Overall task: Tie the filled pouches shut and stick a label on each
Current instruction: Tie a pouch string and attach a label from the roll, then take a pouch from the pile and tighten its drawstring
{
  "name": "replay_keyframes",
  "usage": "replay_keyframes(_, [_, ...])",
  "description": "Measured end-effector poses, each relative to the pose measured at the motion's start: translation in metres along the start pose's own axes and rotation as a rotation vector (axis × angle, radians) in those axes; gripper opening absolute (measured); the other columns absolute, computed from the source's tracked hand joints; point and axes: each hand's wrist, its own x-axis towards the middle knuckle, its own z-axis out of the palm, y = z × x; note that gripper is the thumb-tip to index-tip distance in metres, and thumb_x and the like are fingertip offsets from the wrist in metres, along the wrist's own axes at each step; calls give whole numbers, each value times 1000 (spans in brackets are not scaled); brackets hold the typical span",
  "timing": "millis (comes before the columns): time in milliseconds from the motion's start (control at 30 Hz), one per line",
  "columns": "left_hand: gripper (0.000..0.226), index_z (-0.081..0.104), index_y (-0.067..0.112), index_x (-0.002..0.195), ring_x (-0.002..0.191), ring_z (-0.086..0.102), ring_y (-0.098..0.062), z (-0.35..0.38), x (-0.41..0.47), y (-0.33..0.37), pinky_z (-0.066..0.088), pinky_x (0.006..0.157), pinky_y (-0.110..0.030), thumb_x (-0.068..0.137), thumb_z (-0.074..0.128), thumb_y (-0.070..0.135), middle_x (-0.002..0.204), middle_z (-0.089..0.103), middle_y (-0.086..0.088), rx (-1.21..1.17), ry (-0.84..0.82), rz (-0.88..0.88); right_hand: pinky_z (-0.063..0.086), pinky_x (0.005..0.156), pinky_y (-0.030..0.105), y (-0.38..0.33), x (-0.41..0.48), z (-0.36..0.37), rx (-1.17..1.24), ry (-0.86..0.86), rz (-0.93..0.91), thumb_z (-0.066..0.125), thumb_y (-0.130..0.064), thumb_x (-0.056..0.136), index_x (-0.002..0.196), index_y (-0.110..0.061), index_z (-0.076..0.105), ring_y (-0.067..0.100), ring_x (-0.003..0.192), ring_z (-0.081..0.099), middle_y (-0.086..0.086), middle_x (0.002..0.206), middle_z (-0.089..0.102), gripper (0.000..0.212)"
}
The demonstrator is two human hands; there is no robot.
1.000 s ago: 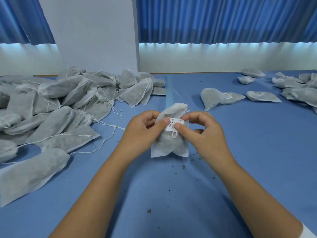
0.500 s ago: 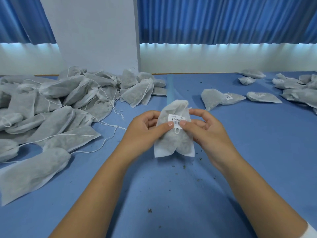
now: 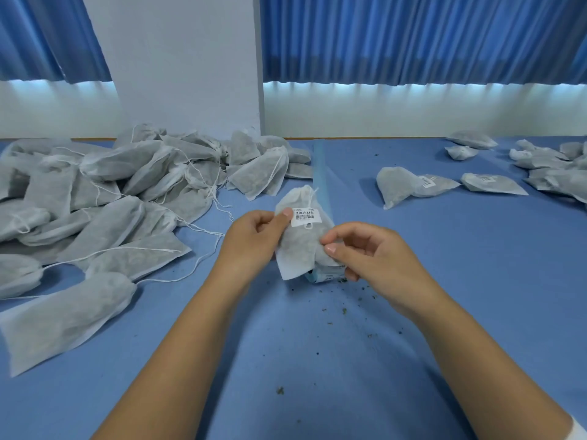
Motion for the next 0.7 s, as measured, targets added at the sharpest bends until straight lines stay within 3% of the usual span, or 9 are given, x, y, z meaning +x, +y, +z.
replay_keyframes(33, [23, 67, 14, 89, 68, 68, -6, -4, 2, -1, 58, 65, -25, 94, 65, 37, 83, 71, 2, 33, 38, 11, 46, 57, 17, 0, 0, -1, 2, 50, 10, 67, -9, 90, 83, -25, 76, 11, 61, 51, -13, 71, 65, 20])
replay_keyframes(100, [23, 65, 14, 95, 83, 72, -13, -14, 8, -4, 60, 74, -33, 97, 61, 37, 94, 71, 0, 141, 110, 38, 50, 67, 14, 0, 3, -5, 105, 261, 17, 63, -6, 92, 87, -30, 77, 8, 68, 57, -14, 81, 71, 28])
replay_keyframes(167, [21, 64, 15, 100, 93, 68, -20, -26, 14, -8, 54, 83, -37, 97, 59, 35, 102, 70, 1, 334, 178, 77, 53, 84, 18, -1, 7, -11, 339, 418, -8, 59, -5, 95, 109, -30, 71, 5, 91, 66, -13, 106, 71, 31])
replay_keyframes(233, [17, 65, 16, 105, 95, 63, -18, -34, 19, -14, 44, 79, -31, 97, 57, 29, 108, 68, 3, 526, 219, 113, 54, 94, 28, 0, 9, -15, 495, 426, 2, 58, -6, 95, 131, -31, 57, 6, 118, 59, -7, 134, 56, 43])
replay_keyframes(300, [23, 65, 14, 116, 102, 61, -22, -38, 24, -21, 40, 79, -30, 98, 52, 20, 118, 66, -1, 708, 188, 119, 53, 97, 32, 3, 8, -13, 415, 377, 60, 59, -7, 94, 134, -38, 55, -3, 125, 50, -6, 142, 47, 50])
replay_keyframes(467, [40, 62, 18, 130, 123, 50, -35, -41, 34, -40, 43, 99, -42, 97, 43, 5, 136, 55, -12, 1032, 36, 113, 55, 90, 24, 6, 6, -5, 227, 300, 145, 58, -6, 93, 109, -33, 74, -4, 108, 61, -8, 121, 65, 36])
replay_keyframes(533, [37, 63, 21, 130, 122, 50, -34, -40, 35, -44, 43, 97, -42, 100, 43, 10, 133, 57, -11, 1088, 25, 147, 53, 95, 30, 6, 6, -6, 185, 325, 143, 58, -5, 92, 104, -32, 76, -5, 97, 63, -3, 115, 67, 34])
replay_keyframes(700, [29, 70, 24, 120, 113, 49, -37, -39, 37, -48, 43, 87, -40, 102, 48, 19, 119, 60, -13, 1143, 53, 208, 52, 98, 33, 6, 4, -5, 127, 329, 142, 60, -9, 91, 101, -31, 75, -6, 87, 64, -21, 98, 70, 29])
